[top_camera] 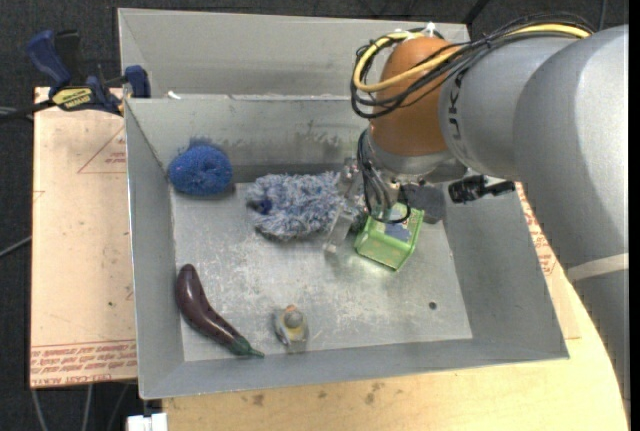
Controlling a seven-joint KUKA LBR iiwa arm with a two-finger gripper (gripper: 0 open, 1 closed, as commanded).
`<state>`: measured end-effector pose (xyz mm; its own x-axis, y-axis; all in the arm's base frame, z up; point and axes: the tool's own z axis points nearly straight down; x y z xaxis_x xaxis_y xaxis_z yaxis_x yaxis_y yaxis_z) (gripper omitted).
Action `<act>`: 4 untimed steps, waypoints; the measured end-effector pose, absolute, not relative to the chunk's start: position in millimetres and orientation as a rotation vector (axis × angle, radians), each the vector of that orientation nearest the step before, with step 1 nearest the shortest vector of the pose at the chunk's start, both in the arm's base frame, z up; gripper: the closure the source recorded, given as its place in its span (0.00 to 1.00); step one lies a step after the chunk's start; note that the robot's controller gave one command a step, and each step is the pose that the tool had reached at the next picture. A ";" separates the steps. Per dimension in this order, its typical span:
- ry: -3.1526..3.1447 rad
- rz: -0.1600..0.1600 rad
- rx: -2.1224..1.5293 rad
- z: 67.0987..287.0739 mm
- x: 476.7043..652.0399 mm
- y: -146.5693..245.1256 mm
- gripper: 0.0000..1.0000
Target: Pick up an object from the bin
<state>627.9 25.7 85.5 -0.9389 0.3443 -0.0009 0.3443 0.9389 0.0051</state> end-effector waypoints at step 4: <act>3.084 0.002 0.559 75.4 627.9 88.8 1.00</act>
Offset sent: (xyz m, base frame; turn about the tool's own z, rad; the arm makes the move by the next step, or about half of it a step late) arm -0.0030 0.0633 -0.0155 0.0093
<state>627.9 88.8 75.4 -0.9363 0.3512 -0.0072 0.3512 0.9363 0.0025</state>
